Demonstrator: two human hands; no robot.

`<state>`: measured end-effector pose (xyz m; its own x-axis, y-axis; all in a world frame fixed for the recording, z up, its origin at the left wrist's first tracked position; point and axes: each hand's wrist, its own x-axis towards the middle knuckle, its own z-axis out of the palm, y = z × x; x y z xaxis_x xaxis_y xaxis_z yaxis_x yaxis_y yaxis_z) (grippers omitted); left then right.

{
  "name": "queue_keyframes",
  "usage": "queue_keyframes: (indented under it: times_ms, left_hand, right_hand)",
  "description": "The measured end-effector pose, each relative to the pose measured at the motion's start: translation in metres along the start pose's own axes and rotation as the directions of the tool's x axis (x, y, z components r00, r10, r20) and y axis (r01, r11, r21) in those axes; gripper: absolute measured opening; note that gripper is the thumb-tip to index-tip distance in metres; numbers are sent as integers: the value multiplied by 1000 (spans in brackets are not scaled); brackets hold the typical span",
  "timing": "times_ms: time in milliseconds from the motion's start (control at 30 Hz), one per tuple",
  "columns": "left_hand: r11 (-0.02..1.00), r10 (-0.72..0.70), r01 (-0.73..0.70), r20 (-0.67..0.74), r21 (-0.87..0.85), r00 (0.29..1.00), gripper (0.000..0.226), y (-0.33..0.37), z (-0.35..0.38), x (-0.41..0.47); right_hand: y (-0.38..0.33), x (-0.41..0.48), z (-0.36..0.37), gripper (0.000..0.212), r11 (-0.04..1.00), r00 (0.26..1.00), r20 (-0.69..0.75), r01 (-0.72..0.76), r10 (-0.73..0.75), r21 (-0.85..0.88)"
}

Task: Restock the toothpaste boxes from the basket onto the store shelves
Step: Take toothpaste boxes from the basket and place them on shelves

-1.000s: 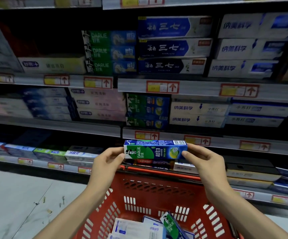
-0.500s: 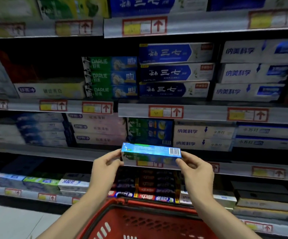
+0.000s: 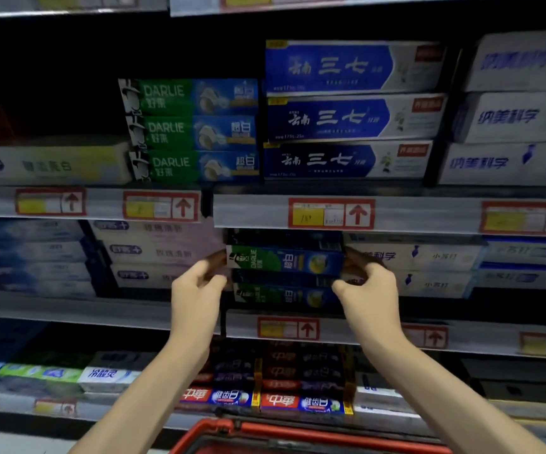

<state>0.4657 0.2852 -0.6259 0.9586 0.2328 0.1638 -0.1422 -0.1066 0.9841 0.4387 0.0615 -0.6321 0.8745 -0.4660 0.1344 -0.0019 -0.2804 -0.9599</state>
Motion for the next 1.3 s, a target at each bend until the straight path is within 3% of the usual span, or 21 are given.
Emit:
queue_keyframes:
  times_ms: [100,267,367,467,567,833,967,1067,1167,1300]
  left_hand:
    - [997,-53,51,38,60,998,36,-10,-1,3]
    - [982,-121,104,101,155,988,36,-24,-4,-3]
    - [975,-131,119,54,189,990,32,-22,-7,-4]
    - [968,-126,117,23,222,992,30,-11,-17,-13]
    - [963,-142,116,91,241,986,39,8,-26,-28]
    - [955,-222,133,339,265,914,34,70,-44,-108]
    - [953,-301,266,345,148,889,31,64,-47,-151]
    - [910,-392,296,370,291,842,31,25,-45,-186]
    - [823,-506,292,393,488,768,32,-15,-46,-215]
    - [814,-528,319,390,485,755,31,-26,-44,-222]
  right_hand:
    - [4,-1,3,9,999,1000,14,-5,6,-54]
    - [12,-14,4,17,990,998,42,-40,46,-133]
    - [10,-19,1,35,988,998,14,-58,61,-143]
    - [4,-27,-8,67,986,998,-9,-70,70,-152]
    - [-7,-41,-28,56,993,999,33,-18,22,-114]
    - [-30,-94,-111,43,994,973,228,54,-31,-95]
    - [-12,-128,-146,36,970,935,354,81,5,-227]
    - [21,-148,-158,29,909,899,431,122,69,-399]
    - [38,-164,-158,27,892,881,468,154,71,-425]
    - [54,-174,-157,24,909,889,453,126,74,-397]
